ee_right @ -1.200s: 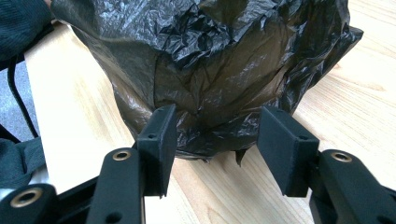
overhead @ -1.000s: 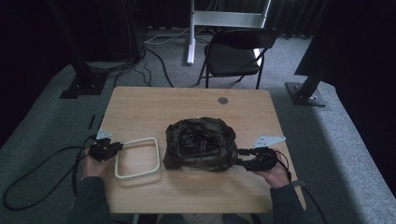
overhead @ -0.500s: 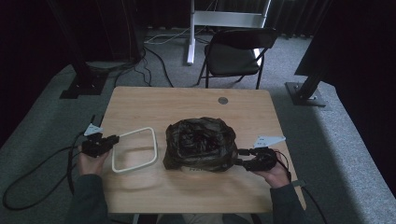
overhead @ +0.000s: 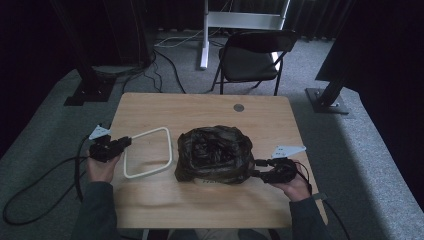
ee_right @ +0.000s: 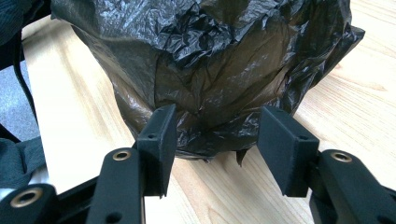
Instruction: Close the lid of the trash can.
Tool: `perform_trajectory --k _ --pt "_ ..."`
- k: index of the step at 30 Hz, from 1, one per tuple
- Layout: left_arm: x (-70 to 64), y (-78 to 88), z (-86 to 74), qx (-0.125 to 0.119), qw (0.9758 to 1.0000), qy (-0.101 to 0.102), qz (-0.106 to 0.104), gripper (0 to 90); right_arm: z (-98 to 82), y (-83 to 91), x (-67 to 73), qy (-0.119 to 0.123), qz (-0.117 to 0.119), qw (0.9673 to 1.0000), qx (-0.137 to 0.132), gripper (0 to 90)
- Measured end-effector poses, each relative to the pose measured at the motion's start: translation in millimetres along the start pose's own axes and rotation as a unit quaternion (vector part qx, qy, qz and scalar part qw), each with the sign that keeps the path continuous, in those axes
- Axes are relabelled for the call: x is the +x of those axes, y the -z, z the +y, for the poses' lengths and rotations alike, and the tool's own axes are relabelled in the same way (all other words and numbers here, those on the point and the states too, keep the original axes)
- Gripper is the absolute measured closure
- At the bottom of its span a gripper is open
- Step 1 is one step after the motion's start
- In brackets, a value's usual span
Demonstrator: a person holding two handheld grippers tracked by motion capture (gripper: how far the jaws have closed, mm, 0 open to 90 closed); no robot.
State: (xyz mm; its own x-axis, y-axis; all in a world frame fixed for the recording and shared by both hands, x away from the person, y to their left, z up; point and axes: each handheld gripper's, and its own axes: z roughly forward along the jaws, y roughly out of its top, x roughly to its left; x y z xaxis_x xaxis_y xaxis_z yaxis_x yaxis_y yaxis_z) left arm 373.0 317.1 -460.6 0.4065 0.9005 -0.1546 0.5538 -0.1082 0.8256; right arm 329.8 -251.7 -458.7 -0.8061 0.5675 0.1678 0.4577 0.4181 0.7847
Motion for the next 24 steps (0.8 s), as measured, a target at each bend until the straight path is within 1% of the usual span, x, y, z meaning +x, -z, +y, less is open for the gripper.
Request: perform_trajectory --k 2,8,12,17,22,24 --pt "-3.9 -0.2 3.5 -0.001 1.0 -0.004 0.0 79.0 -0.1 -0.3 0.0 0.0 0.0 1.0 0.001 47.1" --pt "-18.2 -4.8 16.6 -0.004 0.9998 -0.018 -0.007 79.2 0.0 -0.8 0.3 0.0 0.0 1.0 0.001 47.1" --pt "-27.8 -8.7 24.8 -0.009 0.9996 -0.02 -0.017 79.3 -0.1 0.1 -0.2 -0.001 0.0 1.0 0.0 47.1" --pt "-40.6 -17.2 33.3 -0.009 0.9995 -0.021 -0.023 79.3 0.1 0.1 -0.1 0.001 0.0 1.0 0.0 47.1" --pt "-57.2 -26.3 42.8 -0.003 0.999 -0.035 -0.027 79.3 -0.2 0.3 -0.4 -0.001 0.0 1.0 0.0 47.1" --pt "-62.2 -29.4 45.6 -0.001 0.9989 -0.037 -0.029 79.3 -0.1 0.2 -0.4 0.0 0.0 1.0 0.0 47.1"
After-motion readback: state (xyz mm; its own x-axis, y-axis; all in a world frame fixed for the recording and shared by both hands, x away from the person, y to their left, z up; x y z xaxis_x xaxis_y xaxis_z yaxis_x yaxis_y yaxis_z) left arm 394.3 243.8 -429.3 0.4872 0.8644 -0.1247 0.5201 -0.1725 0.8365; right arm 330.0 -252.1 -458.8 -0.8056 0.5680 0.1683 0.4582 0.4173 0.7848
